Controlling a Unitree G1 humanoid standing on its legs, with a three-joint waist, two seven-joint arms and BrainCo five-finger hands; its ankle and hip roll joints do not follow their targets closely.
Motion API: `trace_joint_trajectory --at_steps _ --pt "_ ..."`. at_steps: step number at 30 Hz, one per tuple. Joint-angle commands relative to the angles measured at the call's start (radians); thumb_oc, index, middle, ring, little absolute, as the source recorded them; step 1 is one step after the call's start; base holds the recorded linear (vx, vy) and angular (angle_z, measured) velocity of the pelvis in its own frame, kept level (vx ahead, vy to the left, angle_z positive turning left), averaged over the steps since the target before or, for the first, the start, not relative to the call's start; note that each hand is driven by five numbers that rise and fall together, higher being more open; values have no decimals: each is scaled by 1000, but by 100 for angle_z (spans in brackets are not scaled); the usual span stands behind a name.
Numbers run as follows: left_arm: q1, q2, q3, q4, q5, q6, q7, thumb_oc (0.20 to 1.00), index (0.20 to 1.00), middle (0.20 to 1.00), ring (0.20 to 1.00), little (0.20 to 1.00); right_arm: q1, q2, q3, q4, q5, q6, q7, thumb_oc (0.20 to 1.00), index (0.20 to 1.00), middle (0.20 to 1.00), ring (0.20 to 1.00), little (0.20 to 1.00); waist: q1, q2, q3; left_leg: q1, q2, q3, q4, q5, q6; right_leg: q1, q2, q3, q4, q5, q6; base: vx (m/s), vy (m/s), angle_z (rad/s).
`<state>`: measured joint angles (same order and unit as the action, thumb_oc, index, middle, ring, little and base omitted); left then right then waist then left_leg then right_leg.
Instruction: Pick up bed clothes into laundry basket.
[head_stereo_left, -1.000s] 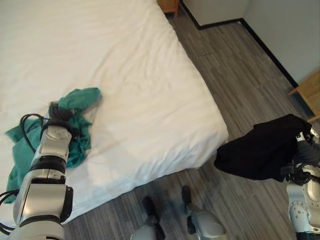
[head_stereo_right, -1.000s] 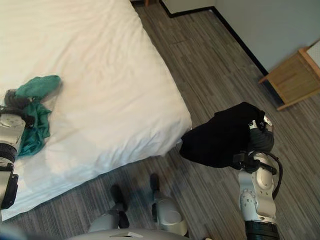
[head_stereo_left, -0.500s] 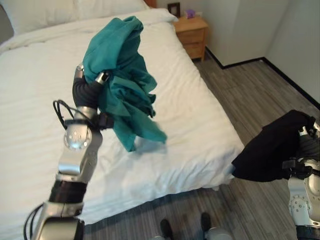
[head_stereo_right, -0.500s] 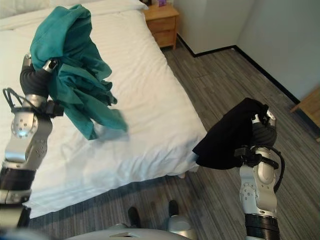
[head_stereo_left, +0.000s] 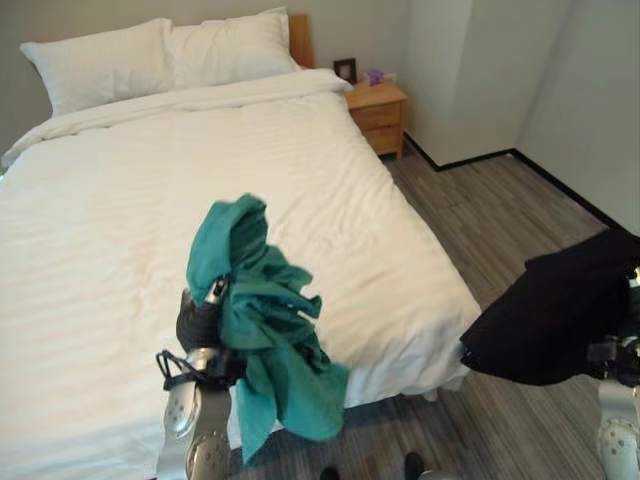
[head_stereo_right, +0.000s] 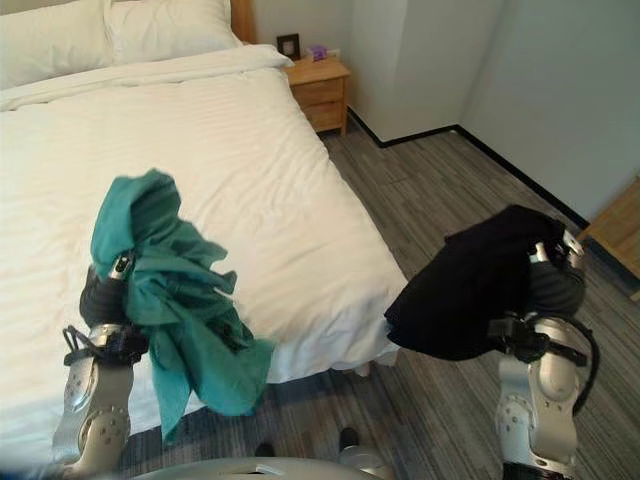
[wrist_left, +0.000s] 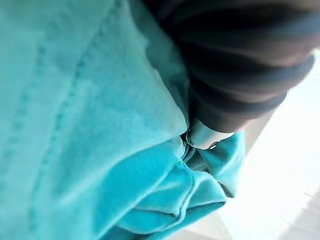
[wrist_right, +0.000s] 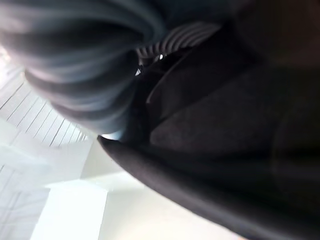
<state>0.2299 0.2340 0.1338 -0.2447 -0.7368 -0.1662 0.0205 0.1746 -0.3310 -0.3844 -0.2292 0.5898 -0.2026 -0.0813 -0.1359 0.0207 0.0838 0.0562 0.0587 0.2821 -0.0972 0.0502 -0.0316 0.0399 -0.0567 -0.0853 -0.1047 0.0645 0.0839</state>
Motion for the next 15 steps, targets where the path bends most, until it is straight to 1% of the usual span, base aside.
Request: trace_joint_trajectory --at_steps 1,2,3,4,5,6,7,8,9,10,11,12,13,14,15 --pt "-115 84 60 -56 4 -72 -35 200 200 200 200 200 -102 -6 -40 -51 16 -90 4 200 200 200 200 200 2 -31 -1 57 78 -48 86 -51 -34 -19 -12 31 97 -56 14 -22 -67 -35" --pt "-117 85 61 -56 5 -72 -34 200 200 200 200 200 -105 -6 -40 -50 16 -91 4 200 200 200 200 200 3 -32 1 50 80 -47 100 -58 -34 -20 -12 33 98 -55 13 -168 -1 -53" --pt "-154 105 59 -91 31 -105 -10 200 200 200 200 200 -163 -39 13 -37 20 -107 3 200 200 200 200 200 35 -44 44 -11 60 -193 192 -55 -38 -53 -3 108 120 -39 4 -123 34 -42" --pt "-156 105 59 -90 31 -104 -9 200 200 200 200 200 -166 -39 13 -35 20 -108 3 200 200 200 200 200 35 -42 41 -12 60 -193 192 -62 -38 -54 -3 108 119 -44 5 -181 61 -53" --pt "-171 104 56 -117 48 -118 12 200 200 200 200 200 -192 -50 41 -26 21 -110 1 200 200 200 200 200 62 -49 53 -32 29 -322 211 -57 -38 -85 0 159 137 -20 13 -43 66 -138" --pt "-180 100 62 -129 71 -128 29 200 200 200 200 200 -218 -60 71 -26 24 -108 11 200 200 200 200 200 83 -52 53 -52 -33 -523 235 -102 -27 -134 12 265 169 -1 39 -56 122 -266" --pt "-178 102 68 -141 76 -132 25 200 200 200 200 200 -228 -64 79 -28 21 -105 17 200 200 200 200 200 85 -51 51 -49 -63 -593 257 -124 -20 -153 28 332 169 14 52 -24 182 -305" --pt "-179 106 74 -148 78 -138 19 200 200 200 200 200 -230 -69 79 -30 17 -99 25 200 200 200 200 200 78 -50 51 -41 -79 -619 260 -147 -17 -174 36 377 163 29 63 -140 348 -275" --pt "-183 114 77 -170 54 -151 -11 200 200 200 200 200 -230 -72 66 -39 2 -89 33 200 200 200 200 200 45 -40 56 -26 -80 -593 197 -187 4 -226 40 426 143 65 88 -172 283 -199" --pt "-184 114 78 -168 52 -152 -13 200 200 200 200 200 -231 -71 66 -40 2 -88 33 200 200 200 200 200 50 -44 54 -27 -82 -588 189 -178 2 -232 38 433 141 73 89 -217 306 -200" --pt "-190 120 66 -177 41 -153 -27 200 200 200 200 200 -226 -61 58 -41 -9 -89 29 200 200 200 200 200 32 -50 52 -16 -74 -546 143 -175 19 -259 36 456 112 107 108 -170 212 -175" --pt "-199 132 62 -170 36 -155 -36 200 200 200 200 200 -218 -51 46 -36 -15 -86 21 200 200 200 200 200 17 -59 55 -14 -73 -506 125 -174 31 -287 34 477 93 137 131 -219 318 -230" --pt "-217 152 57 -158 59 -156 -23 200 200 200 200 200 -212 -43 32 -35 -19 -91 7 200 200 200 200 200 -6 -73 62 -16 -79 -454 116 -177 43 -309 38 506 61 178 149 -250 232 -205" --pt "-219 184 55 -146 92 -148 -5 200 200 200 200 200 -206 -33 25 -46 -21 -93 4 200 200 200 200 200 -15 -81 74 -18 -78 -394 114 -178 52 -340 40 474 60 210 156 -273 145 -196" --pt "-223 212 64 -147 126 -143 11 200 200 200 200 200 -200 -27 19 -57 -30 -87 2 200 200 200 200 200 -2 -76 89 -27 -63 -345 123 -171 54 -347 30 375 72 157 142 -320 48 -142"
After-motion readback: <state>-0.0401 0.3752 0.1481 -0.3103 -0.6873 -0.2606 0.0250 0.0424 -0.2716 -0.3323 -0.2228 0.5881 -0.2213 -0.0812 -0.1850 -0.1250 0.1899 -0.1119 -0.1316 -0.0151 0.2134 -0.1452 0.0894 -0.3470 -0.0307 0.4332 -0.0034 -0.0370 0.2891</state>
